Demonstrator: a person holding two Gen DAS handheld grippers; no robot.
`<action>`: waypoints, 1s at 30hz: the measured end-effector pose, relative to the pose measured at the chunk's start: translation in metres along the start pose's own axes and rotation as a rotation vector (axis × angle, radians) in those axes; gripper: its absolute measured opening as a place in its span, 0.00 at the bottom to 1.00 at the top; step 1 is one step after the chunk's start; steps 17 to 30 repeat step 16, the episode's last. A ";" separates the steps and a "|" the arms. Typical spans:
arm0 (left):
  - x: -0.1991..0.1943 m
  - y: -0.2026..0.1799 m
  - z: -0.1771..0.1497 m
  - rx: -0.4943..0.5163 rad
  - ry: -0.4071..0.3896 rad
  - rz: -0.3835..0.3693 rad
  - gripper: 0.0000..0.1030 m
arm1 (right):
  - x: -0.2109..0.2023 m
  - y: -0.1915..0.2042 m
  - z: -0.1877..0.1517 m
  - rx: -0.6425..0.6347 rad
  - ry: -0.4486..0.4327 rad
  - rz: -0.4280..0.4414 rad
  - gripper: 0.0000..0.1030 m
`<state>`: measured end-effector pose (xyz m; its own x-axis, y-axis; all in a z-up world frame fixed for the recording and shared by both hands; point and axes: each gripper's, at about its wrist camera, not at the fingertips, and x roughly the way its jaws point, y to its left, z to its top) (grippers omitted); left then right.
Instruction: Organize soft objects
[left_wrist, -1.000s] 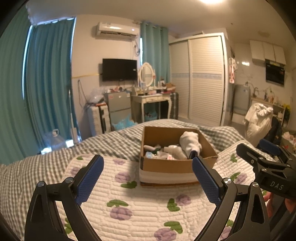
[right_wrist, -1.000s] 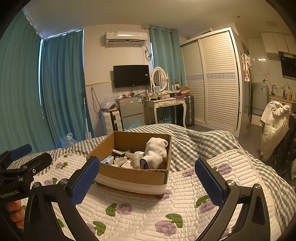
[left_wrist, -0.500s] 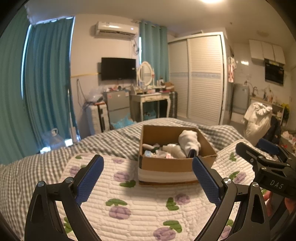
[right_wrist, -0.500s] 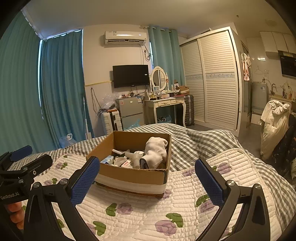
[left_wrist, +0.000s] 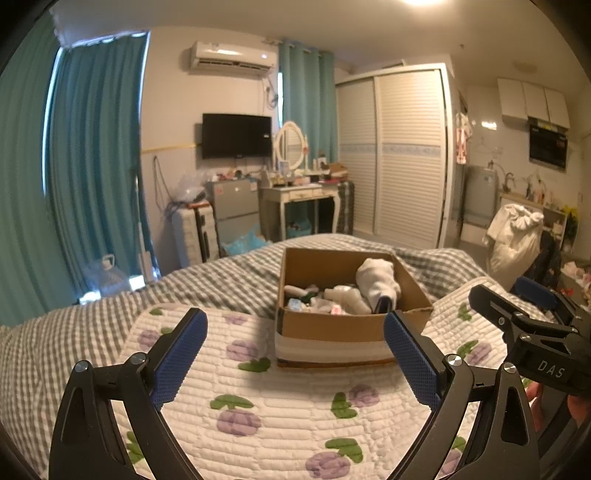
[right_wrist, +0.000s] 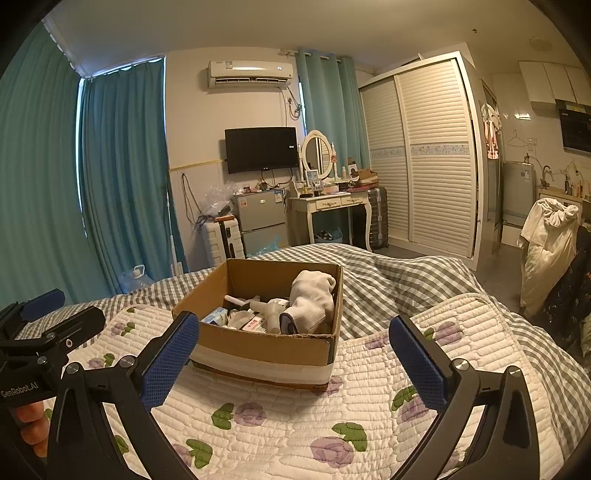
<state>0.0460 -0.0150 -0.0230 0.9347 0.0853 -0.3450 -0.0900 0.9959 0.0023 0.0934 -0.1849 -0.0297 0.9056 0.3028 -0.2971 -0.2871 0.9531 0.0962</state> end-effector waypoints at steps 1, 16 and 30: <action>0.000 0.000 0.000 0.000 0.000 -0.001 0.95 | 0.000 0.001 0.000 0.000 0.001 -0.001 1.00; 0.000 -0.001 -0.002 -0.001 0.008 -0.002 0.95 | 0.002 0.003 -0.004 0.002 0.011 -0.002 1.00; 0.000 -0.001 -0.002 -0.001 0.008 -0.002 0.95 | 0.002 0.003 -0.004 0.002 0.011 -0.002 1.00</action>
